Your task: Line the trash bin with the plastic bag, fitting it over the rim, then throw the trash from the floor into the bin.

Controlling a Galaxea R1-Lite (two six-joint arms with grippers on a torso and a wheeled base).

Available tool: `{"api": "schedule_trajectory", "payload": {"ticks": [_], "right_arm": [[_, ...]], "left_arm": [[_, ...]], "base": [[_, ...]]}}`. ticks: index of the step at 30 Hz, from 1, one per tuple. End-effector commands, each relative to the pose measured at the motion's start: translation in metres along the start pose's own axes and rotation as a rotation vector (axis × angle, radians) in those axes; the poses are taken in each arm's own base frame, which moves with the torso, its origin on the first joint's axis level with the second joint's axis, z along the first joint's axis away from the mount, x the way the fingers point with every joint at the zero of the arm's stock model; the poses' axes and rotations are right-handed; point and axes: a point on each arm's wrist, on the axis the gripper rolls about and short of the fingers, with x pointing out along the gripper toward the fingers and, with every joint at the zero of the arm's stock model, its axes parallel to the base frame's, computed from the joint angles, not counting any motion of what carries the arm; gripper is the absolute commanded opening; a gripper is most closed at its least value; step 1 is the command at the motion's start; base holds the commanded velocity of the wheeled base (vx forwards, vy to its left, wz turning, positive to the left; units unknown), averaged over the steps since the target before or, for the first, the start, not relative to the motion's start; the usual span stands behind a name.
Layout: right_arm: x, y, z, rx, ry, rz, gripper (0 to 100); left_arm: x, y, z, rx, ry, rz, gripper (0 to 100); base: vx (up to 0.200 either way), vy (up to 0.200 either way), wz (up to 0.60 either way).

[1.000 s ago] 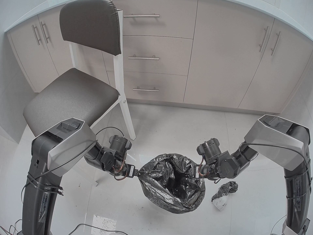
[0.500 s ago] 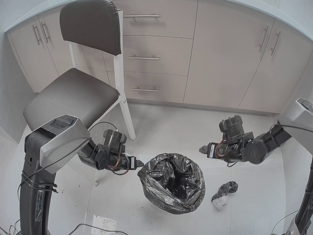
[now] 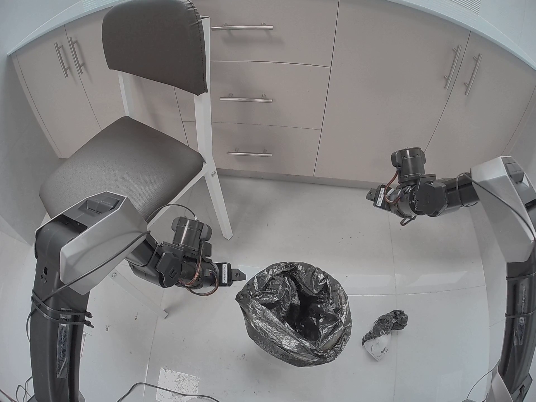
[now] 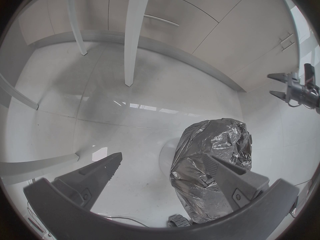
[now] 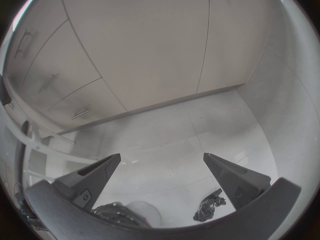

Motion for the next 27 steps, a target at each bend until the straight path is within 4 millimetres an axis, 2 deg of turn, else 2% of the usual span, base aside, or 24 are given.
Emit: {"api": "schedule_trajectory", "payload": {"ticks": [1,6,8,11,12,16,27], "right_arm": [[0.127,-0.059,-0.085,-0.066,0.254,-0.225,100],[0.149,-0.097,-0.169,-0.143,0.575,-0.363,100],[0.151,-0.109,-0.199,-0.170,0.691,-0.408,100],[0.150,-0.124,-0.234,-0.207,0.837,-0.465,100],[0.149,-0.126,-0.239,-0.214,0.866,-0.474,100],[0.145,-0.128,-0.241,-0.225,0.917,-0.491,100],[0.145,-0.129,-0.241,-0.218,0.914,-0.491,100]], "left_arm": [[-0.005,0.002,-0.001,0.000,-0.001,-0.017,100],[-0.005,0.004,-0.009,0.035,-0.034,-0.027,100],[-0.005,0.004,-0.011,0.050,-0.046,-0.030,100],[-0.005,0.005,-0.012,0.053,-0.063,-0.036,100],[-0.005,0.005,-0.012,0.054,-0.066,-0.037,100],[-0.005,0.005,-0.013,0.054,-0.064,-0.037,100],[-0.004,0.005,-0.012,0.054,-0.066,-0.037,100]], "base": [[0.000,0.000,0.00],[0.000,0.000,0.00],[0.000,0.000,0.00],[0.000,0.000,0.00],[0.000,0.000,0.00],[0.000,0.000,0.00],[0.000,0.000,0.00]]}}
